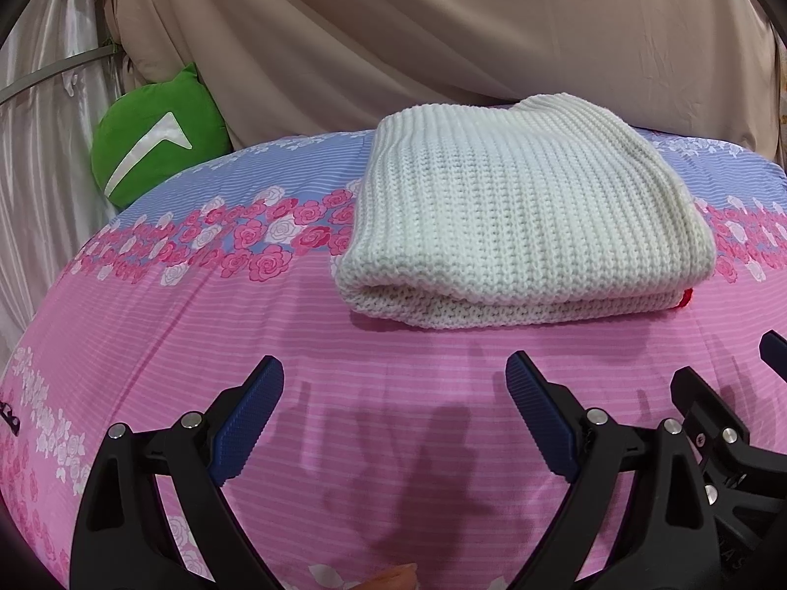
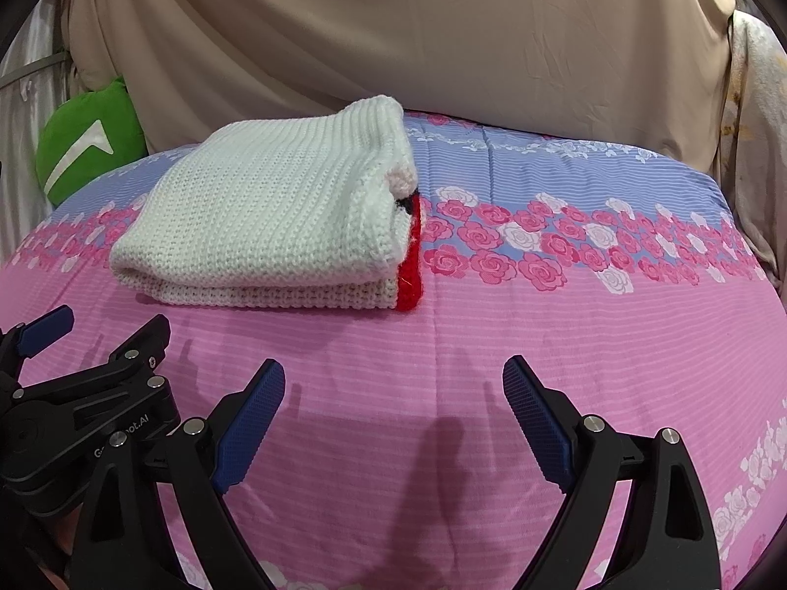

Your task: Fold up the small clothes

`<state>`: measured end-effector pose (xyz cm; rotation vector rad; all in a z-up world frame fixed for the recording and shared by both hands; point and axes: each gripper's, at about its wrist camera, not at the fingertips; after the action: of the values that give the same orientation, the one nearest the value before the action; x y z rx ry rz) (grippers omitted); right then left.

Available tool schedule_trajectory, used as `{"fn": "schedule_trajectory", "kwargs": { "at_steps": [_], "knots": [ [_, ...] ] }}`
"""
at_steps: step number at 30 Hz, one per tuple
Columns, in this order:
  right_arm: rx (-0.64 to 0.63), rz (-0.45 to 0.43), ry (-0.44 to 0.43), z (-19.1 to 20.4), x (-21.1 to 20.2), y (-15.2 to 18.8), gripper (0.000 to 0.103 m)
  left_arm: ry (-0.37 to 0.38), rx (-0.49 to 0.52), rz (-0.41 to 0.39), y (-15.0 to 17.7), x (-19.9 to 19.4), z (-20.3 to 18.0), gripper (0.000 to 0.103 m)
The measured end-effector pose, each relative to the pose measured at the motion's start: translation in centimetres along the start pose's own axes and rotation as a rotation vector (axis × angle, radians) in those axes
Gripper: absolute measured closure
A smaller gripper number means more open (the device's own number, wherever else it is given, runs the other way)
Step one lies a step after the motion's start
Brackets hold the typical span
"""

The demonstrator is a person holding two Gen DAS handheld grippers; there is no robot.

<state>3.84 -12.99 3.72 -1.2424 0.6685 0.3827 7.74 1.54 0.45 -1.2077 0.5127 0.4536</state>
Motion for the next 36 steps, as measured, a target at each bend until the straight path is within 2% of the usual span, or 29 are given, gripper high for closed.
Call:
{"fn": "schedule_trajectory", "kwargs": {
  "at_steps": [36],
  "knots": [
    [-0.002,-0.003,0.005,-0.08,-0.04,-0.09,0.015,-0.023,0.006,-0.007,0.03,-0.38,-0.13,0.015]
  ]
}}
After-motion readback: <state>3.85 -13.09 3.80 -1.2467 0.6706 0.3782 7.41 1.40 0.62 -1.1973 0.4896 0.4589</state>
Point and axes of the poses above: each gripper's, at about its wrist camera, not at the fingertips, and x roughly the way its jaws point, z to its left, y to its underside, and after that the axes turned 10 degrees about x, right-handed
